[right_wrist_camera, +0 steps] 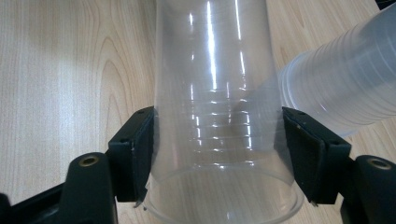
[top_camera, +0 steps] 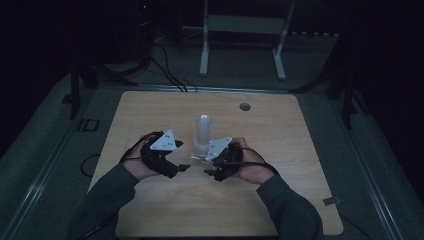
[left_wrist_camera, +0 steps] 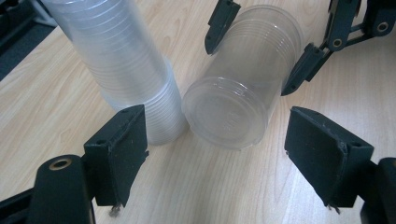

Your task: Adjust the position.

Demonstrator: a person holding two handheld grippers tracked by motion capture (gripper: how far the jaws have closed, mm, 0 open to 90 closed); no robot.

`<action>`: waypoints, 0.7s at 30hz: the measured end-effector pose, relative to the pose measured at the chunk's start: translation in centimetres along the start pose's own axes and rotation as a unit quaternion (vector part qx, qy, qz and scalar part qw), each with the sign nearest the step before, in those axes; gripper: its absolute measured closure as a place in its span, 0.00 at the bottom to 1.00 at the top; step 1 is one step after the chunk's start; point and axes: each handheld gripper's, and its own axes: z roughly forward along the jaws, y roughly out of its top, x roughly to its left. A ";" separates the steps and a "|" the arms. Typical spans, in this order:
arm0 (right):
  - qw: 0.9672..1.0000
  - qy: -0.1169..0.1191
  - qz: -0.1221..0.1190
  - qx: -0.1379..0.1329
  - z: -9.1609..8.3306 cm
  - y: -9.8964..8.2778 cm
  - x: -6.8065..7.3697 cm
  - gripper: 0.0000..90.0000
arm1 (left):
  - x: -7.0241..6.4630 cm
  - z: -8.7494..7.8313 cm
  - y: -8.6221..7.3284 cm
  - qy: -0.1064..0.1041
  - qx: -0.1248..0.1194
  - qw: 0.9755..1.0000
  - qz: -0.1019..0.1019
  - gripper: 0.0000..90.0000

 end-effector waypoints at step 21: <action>0.999 0.011 -0.012 0.034 0.7 0.1 0.1 0.35 | -0.7 0.6 0.6 0.015 0.046 0.998 0.039 0.24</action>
